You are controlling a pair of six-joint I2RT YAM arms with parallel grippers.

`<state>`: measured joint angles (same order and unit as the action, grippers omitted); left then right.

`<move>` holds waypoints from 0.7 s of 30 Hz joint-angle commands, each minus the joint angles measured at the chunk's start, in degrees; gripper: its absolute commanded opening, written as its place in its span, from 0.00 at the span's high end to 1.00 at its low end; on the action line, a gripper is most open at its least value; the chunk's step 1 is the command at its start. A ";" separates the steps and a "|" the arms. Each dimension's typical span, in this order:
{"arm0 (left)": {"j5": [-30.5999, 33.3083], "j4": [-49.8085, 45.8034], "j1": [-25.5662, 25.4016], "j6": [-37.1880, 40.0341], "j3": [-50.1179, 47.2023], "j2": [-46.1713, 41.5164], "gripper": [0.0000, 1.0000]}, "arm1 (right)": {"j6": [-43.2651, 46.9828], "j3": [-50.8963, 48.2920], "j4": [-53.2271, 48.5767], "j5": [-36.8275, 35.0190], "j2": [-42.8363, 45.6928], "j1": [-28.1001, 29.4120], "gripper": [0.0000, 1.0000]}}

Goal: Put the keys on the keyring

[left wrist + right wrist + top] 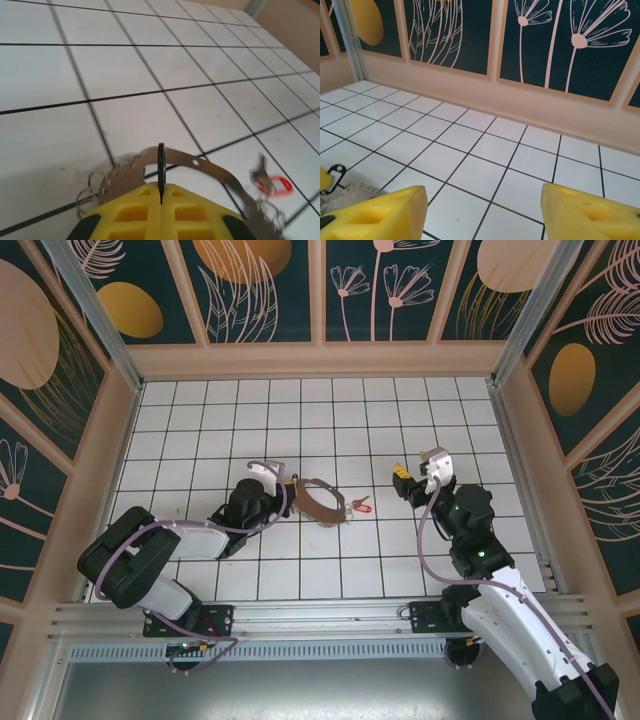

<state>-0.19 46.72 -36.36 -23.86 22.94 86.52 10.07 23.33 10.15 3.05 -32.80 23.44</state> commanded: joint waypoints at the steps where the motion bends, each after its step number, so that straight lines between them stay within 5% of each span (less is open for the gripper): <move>1: 2.75 2.67 1.76 -4.71 -0.89 0.62 0.79 | -1.41 -1.08 1.46 0.74 -0.20 -0.58 0.38; 8: 4.97 1.31 4.10 -7.20 -1.63 -3.42 0.45 | -6.96 -2.87 1.93 -12.46 1.17 -1.01 0.34; 10: 6.16 -3.03 5.40 -6.10 -0.78 -8.53 0.31 | -9.08 -3.66 2.36 -17.64 2.97 -1.73 0.05; 12: 8.52 -8.62 6.76 -3.28 0.76 -14.61 0.01 | -11.00 -4.96 3.41 -21.79 5.18 -2.68 0.01; 17: 13.89 -16.30 12.98 7.87 2.63 -24.18 0.01 | -13.12 -10.25 9.52 -24.99 8.56 -6.32 0.01; 21: 19.97 -17.01 19.12 14.24 0.12 -22.69 0.01 | -8.71 -16.79 21.32 -21.34 5.49 -8.64 0.01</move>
<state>13.80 35.16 -20.40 -16.99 24.86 61.84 -0.23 10.13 21.34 -18.37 -25.47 15.97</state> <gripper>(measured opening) 0.987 0.988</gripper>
